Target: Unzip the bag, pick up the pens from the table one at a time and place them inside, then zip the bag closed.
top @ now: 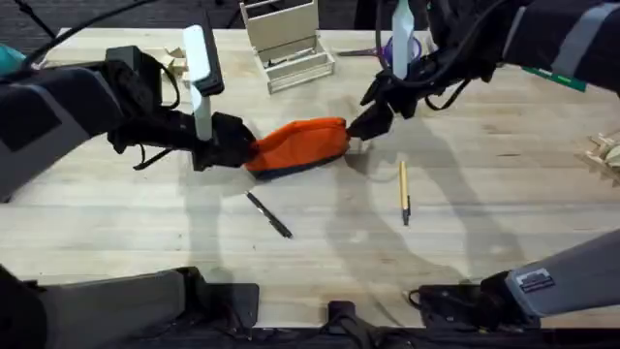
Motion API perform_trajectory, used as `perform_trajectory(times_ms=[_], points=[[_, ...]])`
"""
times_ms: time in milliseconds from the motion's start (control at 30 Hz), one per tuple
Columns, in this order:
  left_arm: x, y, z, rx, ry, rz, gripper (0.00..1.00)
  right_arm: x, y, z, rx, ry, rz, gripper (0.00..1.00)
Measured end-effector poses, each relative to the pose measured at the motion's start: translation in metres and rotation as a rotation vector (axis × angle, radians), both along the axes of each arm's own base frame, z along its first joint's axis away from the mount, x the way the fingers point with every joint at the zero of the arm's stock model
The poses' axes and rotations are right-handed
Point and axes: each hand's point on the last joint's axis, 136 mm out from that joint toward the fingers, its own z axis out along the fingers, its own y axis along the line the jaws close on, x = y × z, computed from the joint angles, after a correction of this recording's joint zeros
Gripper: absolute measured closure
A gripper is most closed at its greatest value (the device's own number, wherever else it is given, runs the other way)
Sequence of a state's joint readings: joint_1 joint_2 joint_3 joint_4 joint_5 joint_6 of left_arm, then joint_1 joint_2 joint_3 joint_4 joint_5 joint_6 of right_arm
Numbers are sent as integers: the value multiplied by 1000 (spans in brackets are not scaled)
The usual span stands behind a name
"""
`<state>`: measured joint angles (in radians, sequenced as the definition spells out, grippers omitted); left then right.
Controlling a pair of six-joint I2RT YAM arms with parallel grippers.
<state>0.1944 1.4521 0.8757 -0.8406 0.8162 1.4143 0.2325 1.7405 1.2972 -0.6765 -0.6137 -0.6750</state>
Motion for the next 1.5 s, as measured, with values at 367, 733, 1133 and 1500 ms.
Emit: perform_trajectory(times_ms=[367,733,1133,1500], points=[[0,0,0,0,0,0,958,15,-29,-18,-208,-86,-25,5],[0,0,0,0,0,0,959,20,-19,-10,-188,-266,186,4],[0,0,0,0,0,0,958,3,8,11,19,-312,331,4],[0,0,0,0,0,0,958,-14,-12,16,121,-195,292,4]])
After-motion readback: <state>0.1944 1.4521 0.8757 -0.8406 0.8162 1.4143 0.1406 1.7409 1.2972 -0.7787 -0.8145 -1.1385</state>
